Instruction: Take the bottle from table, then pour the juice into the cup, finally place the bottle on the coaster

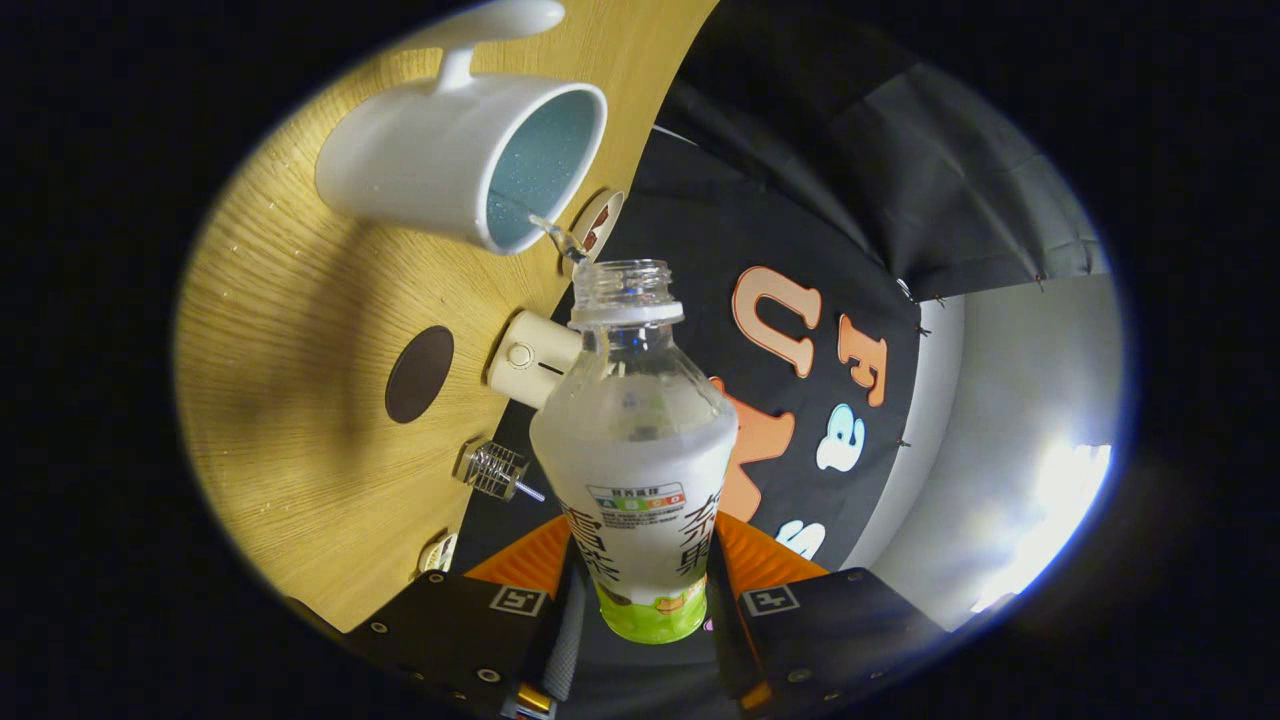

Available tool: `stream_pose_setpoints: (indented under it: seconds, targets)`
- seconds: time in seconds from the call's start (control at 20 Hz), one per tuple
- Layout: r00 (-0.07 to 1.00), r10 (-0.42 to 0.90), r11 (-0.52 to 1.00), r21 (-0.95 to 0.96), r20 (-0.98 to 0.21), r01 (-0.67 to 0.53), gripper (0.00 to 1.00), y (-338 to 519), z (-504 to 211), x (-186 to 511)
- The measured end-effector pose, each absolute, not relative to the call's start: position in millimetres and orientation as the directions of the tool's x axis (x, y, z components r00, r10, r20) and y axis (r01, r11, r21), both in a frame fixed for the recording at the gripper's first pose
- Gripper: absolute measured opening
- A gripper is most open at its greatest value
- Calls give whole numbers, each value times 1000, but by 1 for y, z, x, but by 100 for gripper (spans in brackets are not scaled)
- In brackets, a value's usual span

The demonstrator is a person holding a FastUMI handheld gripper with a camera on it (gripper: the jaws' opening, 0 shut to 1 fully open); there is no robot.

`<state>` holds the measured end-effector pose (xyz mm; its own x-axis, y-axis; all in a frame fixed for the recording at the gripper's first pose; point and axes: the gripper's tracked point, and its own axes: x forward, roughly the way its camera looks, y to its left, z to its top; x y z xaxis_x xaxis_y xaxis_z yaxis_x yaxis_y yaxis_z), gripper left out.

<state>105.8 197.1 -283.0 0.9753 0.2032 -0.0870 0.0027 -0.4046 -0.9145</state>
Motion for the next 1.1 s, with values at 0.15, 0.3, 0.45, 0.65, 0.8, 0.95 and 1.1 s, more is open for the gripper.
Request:
stream_pose_setpoints:
  seconds: [0.15, 0.3, 0.45, 0.65, 0.8, 0.95, 1.1]
  targets:
    - [973, 212, -420, -908, -91, 7, 56, 198, -282, 108]
    - [971, 221, -454, -891, -94, 17, 56, 200, -279, 108]
    - [969, 233, -474, -880, -87, 35, 56, 203, -277, 104]
    - [964, 250, -494, -868, -90, 47, 56, 207, -275, 104]
    - [960, 264, -521, -851, -93, 61, 56, 210, -272, 102]
    - [955, 280, -540, -839, -102, 68, 56, 211, -271, 106]
    - [952, 287, -562, -824, -110, 74, 56, 216, -271, 100]
